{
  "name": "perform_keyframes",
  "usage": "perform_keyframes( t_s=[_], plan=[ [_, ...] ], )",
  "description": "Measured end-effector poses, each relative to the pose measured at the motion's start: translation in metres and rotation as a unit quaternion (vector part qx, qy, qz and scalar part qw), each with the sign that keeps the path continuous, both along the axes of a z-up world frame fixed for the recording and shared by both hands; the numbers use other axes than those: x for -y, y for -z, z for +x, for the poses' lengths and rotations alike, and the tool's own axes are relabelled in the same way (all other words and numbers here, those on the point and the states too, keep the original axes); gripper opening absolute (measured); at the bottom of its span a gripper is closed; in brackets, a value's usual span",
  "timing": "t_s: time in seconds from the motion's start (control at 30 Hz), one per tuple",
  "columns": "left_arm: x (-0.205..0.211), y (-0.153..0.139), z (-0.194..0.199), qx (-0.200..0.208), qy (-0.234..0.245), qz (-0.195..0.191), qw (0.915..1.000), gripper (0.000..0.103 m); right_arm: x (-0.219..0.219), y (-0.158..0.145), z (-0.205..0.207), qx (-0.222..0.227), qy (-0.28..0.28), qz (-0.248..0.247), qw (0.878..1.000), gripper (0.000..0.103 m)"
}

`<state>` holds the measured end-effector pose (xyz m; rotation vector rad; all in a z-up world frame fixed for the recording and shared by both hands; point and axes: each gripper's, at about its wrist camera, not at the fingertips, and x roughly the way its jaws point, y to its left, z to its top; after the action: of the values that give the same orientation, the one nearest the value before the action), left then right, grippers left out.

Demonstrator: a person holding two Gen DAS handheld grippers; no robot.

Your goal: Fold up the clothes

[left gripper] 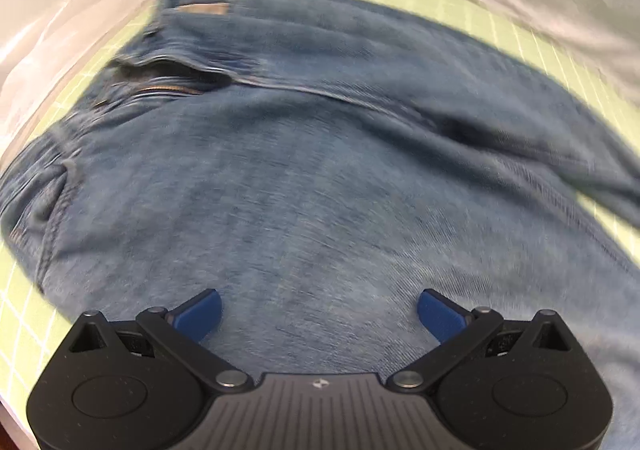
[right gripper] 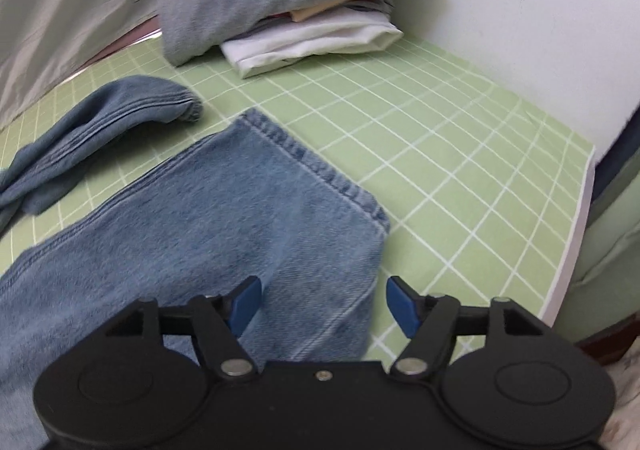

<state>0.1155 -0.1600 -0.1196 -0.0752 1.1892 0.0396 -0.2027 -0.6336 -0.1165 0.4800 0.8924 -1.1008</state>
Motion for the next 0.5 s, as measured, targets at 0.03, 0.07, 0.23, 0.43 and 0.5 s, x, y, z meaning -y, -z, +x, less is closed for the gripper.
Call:
perform_keyframes(
  t_s=[0.03, 0.07, 0.23, 0.43, 0.5],
  plan=[
    [-0.009, -0.002, -0.001, 0.001, -0.016, -0.002, 0.9999, 0.103, -0.002, 0.000, 0.004, -0.006, -0.008, -0.002, 1.000, 0.075],
    [-0.017, -0.003, -0.003, 0.003, -0.033, -0.004, 0.9994, 0.103, -0.004, 0.000, 0.007, -0.012, -0.015, -0.002, 1.000, 0.076],
    [-0.054, -0.002, -0.010, 0.001, -0.072, 0.019, 0.9972, 0.103, -0.013, 0.000, 0.028, -0.019, -0.046, 0.005, 0.999, 0.078],
    [-0.055, 0.002, -0.017, -0.004, -0.037, 0.068, 0.9970, 0.103, -0.030, -0.002, 0.055, -0.026, -0.084, 0.007, 0.996, 0.078],
    [-0.061, 0.002, -0.019, -0.005, -0.047, 0.062, 0.9970, 0.103, -0.036, -0.005, 0.061, -0.028, -0.094, 0.003, 0.995, 0.079]
  ],
)
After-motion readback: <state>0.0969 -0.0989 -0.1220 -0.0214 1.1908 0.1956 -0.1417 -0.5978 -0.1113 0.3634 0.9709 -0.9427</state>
